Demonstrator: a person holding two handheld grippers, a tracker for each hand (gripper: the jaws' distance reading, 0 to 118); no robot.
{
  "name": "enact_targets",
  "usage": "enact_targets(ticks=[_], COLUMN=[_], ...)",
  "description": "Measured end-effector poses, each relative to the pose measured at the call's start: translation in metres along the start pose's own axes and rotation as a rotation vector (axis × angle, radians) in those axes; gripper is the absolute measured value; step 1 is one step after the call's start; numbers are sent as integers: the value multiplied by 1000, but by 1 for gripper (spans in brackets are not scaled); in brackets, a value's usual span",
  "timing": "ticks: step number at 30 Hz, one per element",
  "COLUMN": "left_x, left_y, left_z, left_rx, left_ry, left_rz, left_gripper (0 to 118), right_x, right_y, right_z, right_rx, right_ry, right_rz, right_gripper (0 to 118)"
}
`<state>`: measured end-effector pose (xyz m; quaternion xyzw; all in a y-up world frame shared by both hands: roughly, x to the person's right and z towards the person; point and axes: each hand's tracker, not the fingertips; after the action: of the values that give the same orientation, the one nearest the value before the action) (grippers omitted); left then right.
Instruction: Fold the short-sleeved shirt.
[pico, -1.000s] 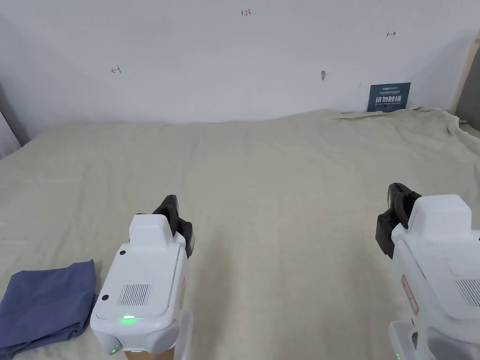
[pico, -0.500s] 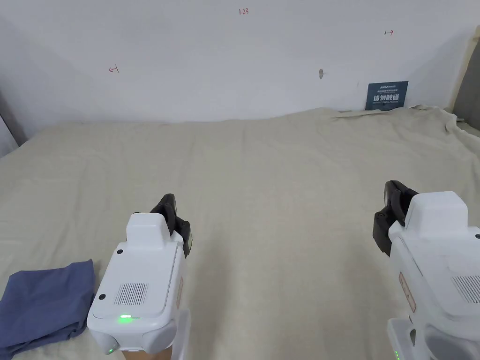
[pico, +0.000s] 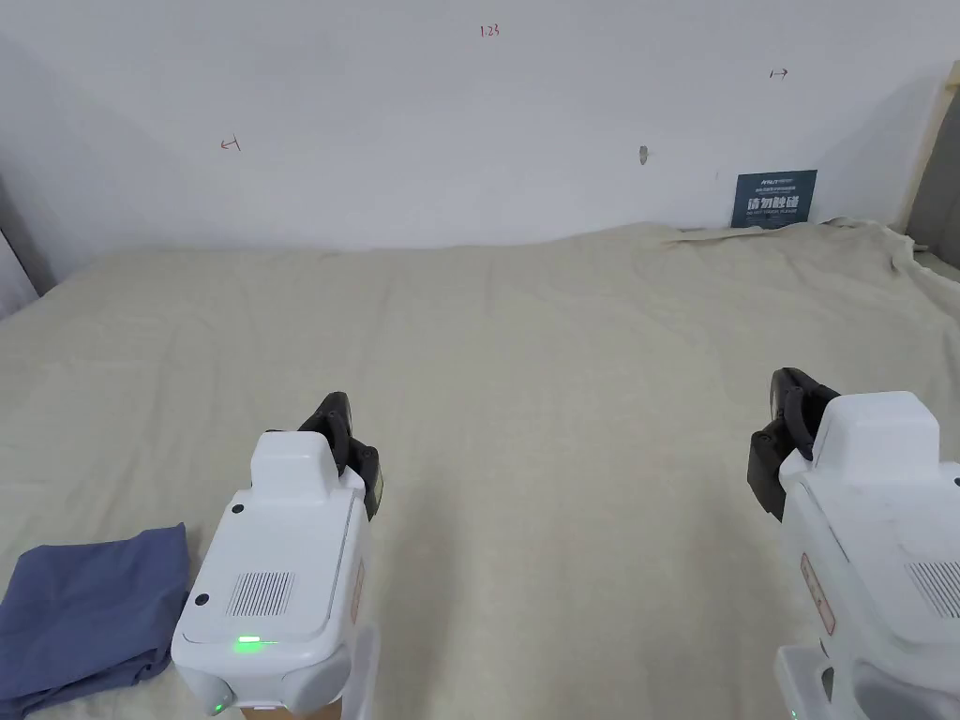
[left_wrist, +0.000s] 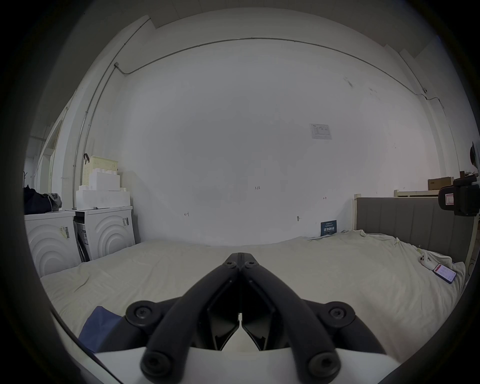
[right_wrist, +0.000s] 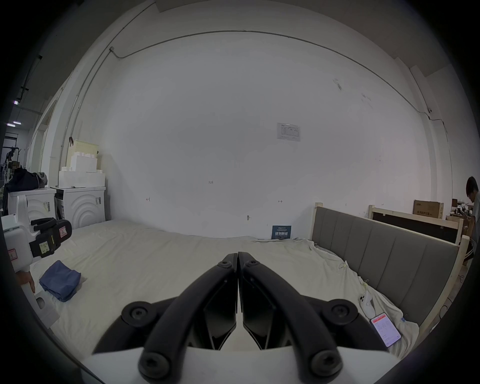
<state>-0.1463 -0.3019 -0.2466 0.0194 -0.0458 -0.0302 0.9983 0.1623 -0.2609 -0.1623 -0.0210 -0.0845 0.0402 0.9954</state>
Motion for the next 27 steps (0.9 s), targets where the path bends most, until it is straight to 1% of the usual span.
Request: enact_targets(ticks=[21, 23, 24, 26, 27], left_x=[-1, -2, -2, -5, -6], left_y=[-1, 0, 0, 2, 3], left_z=[0, 0, 0, 0, -1], left_rx=[3, 5, 7, 1, -3], left_ry=[17, 21, 24, 24, 26], left_rz=[-2, -4, -1, 14, 21], left_gripper=[0, 7, 14, 49, 65], right_x=[1, 2, 3, 3, 4], right_y=[0, 0, 0, -1, -1], right_z=[0, -1, -1, -2, -2], right_rx=[2, -2, -4, -14, -19], right_ry=[-10, -14, -13, -14, -17], right_rz=[-6, -10, -13, -19, -20], right_gripper=[0, 3, 7, 33, 48])
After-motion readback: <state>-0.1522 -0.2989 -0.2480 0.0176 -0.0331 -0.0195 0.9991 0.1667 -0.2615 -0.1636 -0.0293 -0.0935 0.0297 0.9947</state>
